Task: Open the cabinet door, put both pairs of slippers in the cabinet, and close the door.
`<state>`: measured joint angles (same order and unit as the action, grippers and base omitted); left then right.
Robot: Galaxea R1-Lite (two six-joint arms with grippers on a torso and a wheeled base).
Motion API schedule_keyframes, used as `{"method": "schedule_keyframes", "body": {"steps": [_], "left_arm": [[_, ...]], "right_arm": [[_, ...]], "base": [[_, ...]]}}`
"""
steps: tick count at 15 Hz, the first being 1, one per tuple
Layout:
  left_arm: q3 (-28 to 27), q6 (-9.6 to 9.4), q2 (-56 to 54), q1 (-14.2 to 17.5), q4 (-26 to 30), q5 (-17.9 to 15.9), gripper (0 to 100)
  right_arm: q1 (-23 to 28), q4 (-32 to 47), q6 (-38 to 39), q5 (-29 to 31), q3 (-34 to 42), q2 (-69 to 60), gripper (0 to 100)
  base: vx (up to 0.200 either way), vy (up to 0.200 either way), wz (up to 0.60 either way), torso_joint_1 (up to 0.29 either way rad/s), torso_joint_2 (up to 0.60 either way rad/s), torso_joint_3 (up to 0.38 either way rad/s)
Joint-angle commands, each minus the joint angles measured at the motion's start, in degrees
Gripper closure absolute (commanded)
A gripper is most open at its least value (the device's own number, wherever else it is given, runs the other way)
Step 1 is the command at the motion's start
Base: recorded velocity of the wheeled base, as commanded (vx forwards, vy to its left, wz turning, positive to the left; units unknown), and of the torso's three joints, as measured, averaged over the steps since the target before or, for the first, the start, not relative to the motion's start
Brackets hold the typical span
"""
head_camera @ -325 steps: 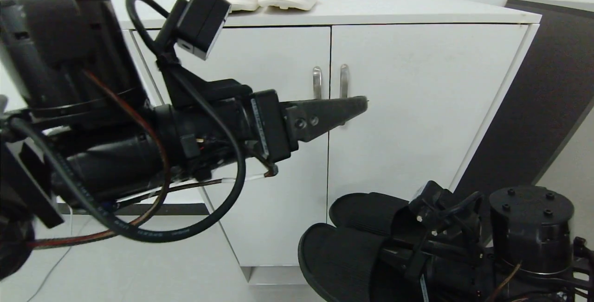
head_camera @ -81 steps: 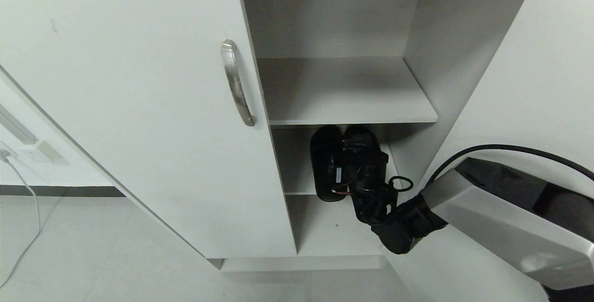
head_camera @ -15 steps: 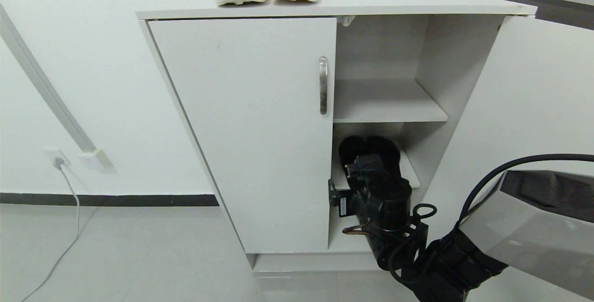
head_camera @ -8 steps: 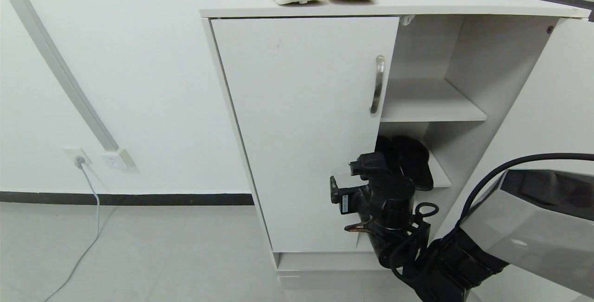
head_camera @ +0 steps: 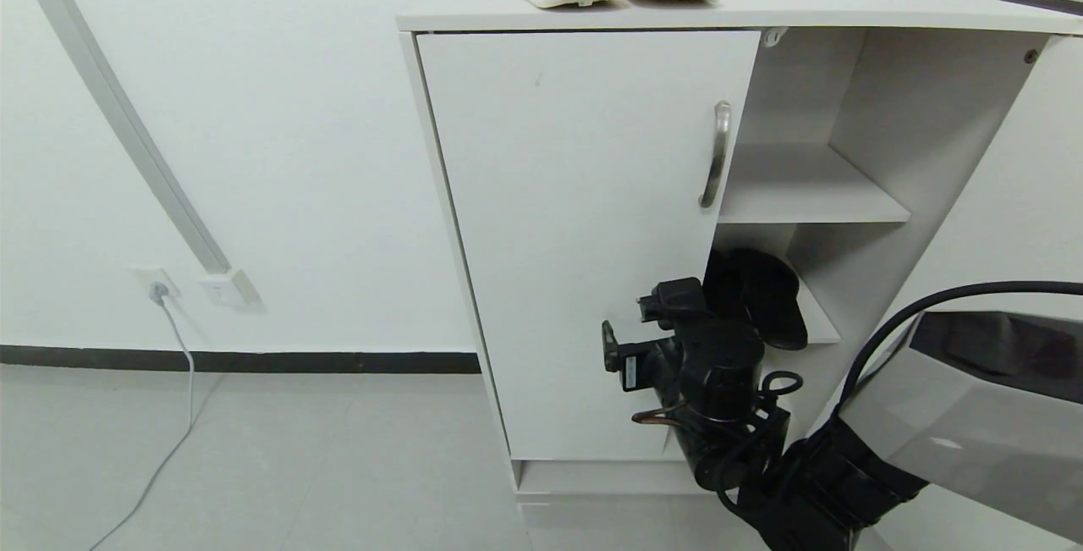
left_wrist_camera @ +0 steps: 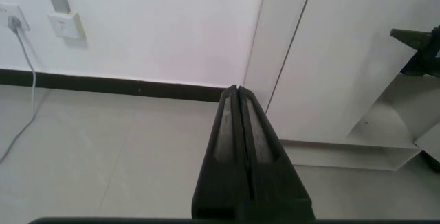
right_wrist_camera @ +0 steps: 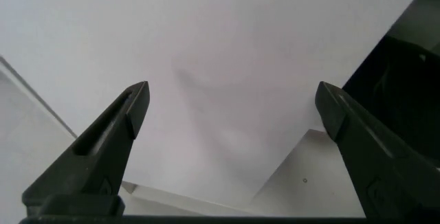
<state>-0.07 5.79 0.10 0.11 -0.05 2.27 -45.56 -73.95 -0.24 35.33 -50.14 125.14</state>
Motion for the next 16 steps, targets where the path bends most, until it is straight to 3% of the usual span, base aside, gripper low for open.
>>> {"method": "schedule_keyframes", "body": {"steps": [1, 10, 16], "left_arm": [[0.0, 0.01, 0.0, 0.1, 0.0, 0.0, 100], [0.0, 0.01, 0.0, 0.1, 0.0, -0.1, 100], [0.0, 0.01, -0.1, 0.1, 0.0, -0.1, 100]], "right_arm": [[0.9, -0.3, -0.8, -0.7, 0.4, -0.4, 0], [-3.7, -0.2, -2.7, -1.9, 3.1, -5.8, 0], [-5.7, -0.5, -5.1, -2.0, 4.3, -10.4, 0]], "base": [[0.000, 0.000, 0.00, 0.000, 0.00, 0.000], [0.000, 0.000, 0.00, 0.000, 0.00, 0.000], [0.000, 0.000, 0.00, 0.025, -0.33, -0.330]]}}
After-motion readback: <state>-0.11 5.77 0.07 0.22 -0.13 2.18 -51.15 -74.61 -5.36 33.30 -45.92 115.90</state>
